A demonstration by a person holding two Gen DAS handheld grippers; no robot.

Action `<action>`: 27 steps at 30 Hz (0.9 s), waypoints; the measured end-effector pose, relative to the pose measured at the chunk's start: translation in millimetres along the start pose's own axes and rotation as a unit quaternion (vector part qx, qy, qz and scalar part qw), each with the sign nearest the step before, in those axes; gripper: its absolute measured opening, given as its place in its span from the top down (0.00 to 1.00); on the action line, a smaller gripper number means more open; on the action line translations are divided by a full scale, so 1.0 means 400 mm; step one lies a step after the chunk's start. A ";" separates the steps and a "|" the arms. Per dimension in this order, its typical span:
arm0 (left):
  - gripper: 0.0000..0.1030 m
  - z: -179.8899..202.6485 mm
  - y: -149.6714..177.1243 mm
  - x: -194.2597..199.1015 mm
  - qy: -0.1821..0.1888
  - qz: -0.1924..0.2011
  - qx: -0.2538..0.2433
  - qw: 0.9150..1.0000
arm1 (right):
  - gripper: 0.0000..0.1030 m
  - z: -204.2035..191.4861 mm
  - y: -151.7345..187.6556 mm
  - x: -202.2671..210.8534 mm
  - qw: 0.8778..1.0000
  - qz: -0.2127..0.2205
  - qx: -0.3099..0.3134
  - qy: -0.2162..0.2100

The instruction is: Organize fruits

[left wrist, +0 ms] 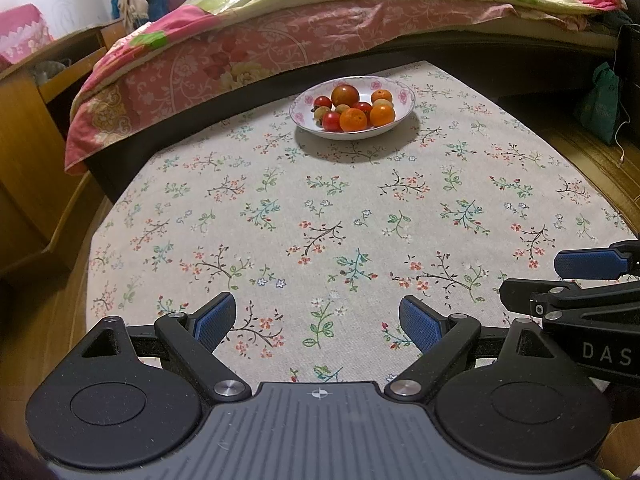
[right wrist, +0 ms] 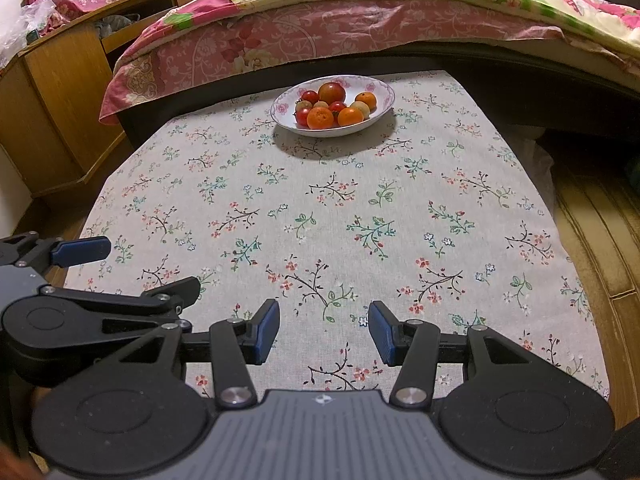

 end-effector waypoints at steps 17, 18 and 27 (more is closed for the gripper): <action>0.10 0.001 0.001 0.001 -0.002 0.000 -0.002 1.000 | 0.53 0.002 0.001 -0.002 1.000 -0.001 0.000 0.000; 0.10 0.002 0.001 0.001 -0.002 0.000 -0.002 1.000 | 0.53 0.002 0.001 -0.002 1.000 -0.001 0.000 0.000; 0.10 -0.003 -0.002 0.003 -0.004 0.002 -0.006 1.000 | 0.53 0.001 0.001 -0.002 1.000 -0.001 0.000 0.000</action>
Point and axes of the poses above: each gripper's, at about its wrist camera, not at the fingertips, and x roughly against the way its jaws point, z to its right, y to its underside, the point moved 9 cm from there along -x, roughly the way its jaws point, and after that the axes turned 5 degrees about x, right-handed, at the moved point
